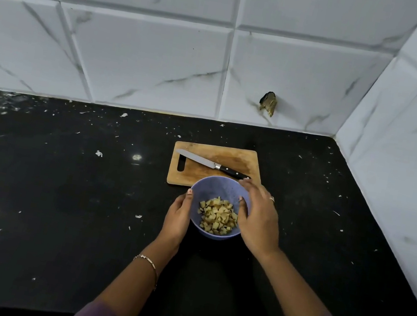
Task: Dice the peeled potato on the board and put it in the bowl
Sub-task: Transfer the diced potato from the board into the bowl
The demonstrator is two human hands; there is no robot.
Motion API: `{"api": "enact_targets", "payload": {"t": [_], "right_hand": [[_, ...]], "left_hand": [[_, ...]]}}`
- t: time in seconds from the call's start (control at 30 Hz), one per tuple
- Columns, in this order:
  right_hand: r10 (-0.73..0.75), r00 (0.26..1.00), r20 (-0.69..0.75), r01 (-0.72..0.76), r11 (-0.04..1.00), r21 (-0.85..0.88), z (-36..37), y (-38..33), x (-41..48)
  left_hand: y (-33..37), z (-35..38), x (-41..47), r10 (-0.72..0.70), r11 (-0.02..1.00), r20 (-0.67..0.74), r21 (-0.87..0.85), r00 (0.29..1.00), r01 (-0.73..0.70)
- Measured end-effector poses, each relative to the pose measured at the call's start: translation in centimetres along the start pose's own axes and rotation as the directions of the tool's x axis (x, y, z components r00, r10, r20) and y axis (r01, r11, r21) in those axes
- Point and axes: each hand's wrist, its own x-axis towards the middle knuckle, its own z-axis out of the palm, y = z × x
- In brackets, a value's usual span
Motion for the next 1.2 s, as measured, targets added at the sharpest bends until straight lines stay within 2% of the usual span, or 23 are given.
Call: {"api": "enact_targets", "payload": {"t": [0.07,0.13,0.23,0.33,0.53,0.6,0.73,0.8,0.87,0.93,1.13,1.2], "right_hand": [[-0.074,0.979,0.190,0.082,0.996,-0.033,-0.1,0.1,1.2],[-0.051,0.920,0.389,0.102,0.989,-0.111,0.2,-0.1,2.1],[0.048,0.850,0.524,0.100,0.963,-0.250,1.5,-0.8,2.9],[0.032,0.839,0.543,0.133,0.956,-0.261,2.5,-1.7,3.0],[-0.084,0.764,0.639,0.206,0.971,-0.118,2.6,-2.5,3.0],[-0.098,0.776,0.623,0.192,0.978,-0.086,2.1,-2.5,3.1],[-0.059,0.814,0.578,0.179,0.972,-0.153,1.1,-1.7,3.6],[-0.013,0.772,0.636,0.163,0.971,-0.177,0.7,-1.3,3.7],[-0.006,0.699,0.715,0.209,0.958,-0.196,0.4,-1.2,3.8],[-0.012,0.673,0.739,0.273,0.933,-0.233,0.1,-1.3,3.9],[-0.083,0.808,0.584,0.272,0.931,-0.244,-0.2,-1.4,4.6],[-0.079,0.792,0.606,0.256,0.943,-0.212,0.0,-1.8,4.7]], "left_hand": [[0.0,-0.1,0.0,0.003,1.000,0.018,0.001,1.000,-0.003],[0.0,-0.2,0.0,0.014,1.000,0.016,0.003,1.000,-0.014],[-0.1,-0.2,0.1,0.015,1.000,0.013,0.022,1.000,-0.015],[-0.2,-0.4,0.2,-0.002,0.999,0.022,0.032,1.000,0.001],[-0.2,-0.5,0.1,-0.013,0.999,0.039,0.047,0.999,0.011],[-0.2,-0.6,0.2,-0.016,0.999,0.039,0.042,0.999,0.014],[-0.3,-0.7,0.2,-0.022,0.999,0.051,0.038,0.998,0.020],[-0.4,-0.7,0.3,-0.020,0.999,0.052,0.033,0.998,0.019],[-0.4,-0.8,0.3,-0.018,0.999,0.048,0.034,0.999,0.017],[-0.3,-0.8,0.3,-0.027,0.999,0.052,0.034,0.998,0.025],[-0.2,-0.8,0.2,-0.037,0.999,0.063,0.022,0.997,0.035],[-0.3,-0.9,0.2,-0.039,0.999,0.056,0.026,0.998,0.037]]}}
